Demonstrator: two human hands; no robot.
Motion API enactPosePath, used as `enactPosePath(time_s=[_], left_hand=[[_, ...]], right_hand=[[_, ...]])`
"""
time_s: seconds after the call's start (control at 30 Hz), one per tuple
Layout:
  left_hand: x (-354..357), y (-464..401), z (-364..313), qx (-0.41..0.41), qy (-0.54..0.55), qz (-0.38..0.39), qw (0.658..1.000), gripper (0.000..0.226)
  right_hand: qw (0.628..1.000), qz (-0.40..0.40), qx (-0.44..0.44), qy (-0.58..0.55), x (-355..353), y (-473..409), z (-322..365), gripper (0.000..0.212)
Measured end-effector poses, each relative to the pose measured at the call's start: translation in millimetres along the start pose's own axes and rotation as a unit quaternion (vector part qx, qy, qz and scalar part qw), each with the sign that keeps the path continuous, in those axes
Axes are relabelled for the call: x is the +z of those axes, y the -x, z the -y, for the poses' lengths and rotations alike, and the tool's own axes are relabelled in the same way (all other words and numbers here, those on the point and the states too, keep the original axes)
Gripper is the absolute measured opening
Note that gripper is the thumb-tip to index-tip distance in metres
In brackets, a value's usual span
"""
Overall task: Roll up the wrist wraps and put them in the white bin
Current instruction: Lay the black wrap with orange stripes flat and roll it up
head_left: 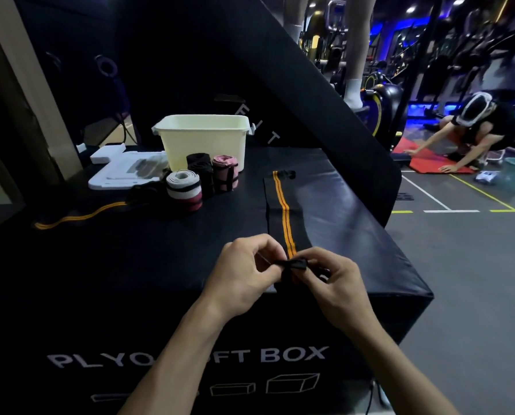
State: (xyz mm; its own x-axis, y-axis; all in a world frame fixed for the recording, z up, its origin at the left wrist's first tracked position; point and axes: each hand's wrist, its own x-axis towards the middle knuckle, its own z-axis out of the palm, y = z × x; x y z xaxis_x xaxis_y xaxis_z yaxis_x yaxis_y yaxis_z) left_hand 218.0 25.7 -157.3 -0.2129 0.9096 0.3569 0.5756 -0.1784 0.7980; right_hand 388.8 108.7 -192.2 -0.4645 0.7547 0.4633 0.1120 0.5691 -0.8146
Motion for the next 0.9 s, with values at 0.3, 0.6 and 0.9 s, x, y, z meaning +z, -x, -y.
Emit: enactPosePath(time_s=[0.3,0.6,0.9], left_hand=[[-2.9,-1.2,0.5,0.051,0.004,-0.048,0.998,0.011],[-5.3,-3.4,8.0,0.122,-0.112,-0.028,0.986,0.016],[2.7,5.6,3.4,0.166,-0.229,-0.089,0.955,0.004]], right_hand=[[1.0,0.012,-0.016,0.01,3.2,-1.8,1.1,0.006],[0.994,-0.018,-0.063,0.093,-1.8,0.3,-12.5,0.024],[0.96,-0.023,-0.147,0.237,4.2,3.4,1.1,0.024]])
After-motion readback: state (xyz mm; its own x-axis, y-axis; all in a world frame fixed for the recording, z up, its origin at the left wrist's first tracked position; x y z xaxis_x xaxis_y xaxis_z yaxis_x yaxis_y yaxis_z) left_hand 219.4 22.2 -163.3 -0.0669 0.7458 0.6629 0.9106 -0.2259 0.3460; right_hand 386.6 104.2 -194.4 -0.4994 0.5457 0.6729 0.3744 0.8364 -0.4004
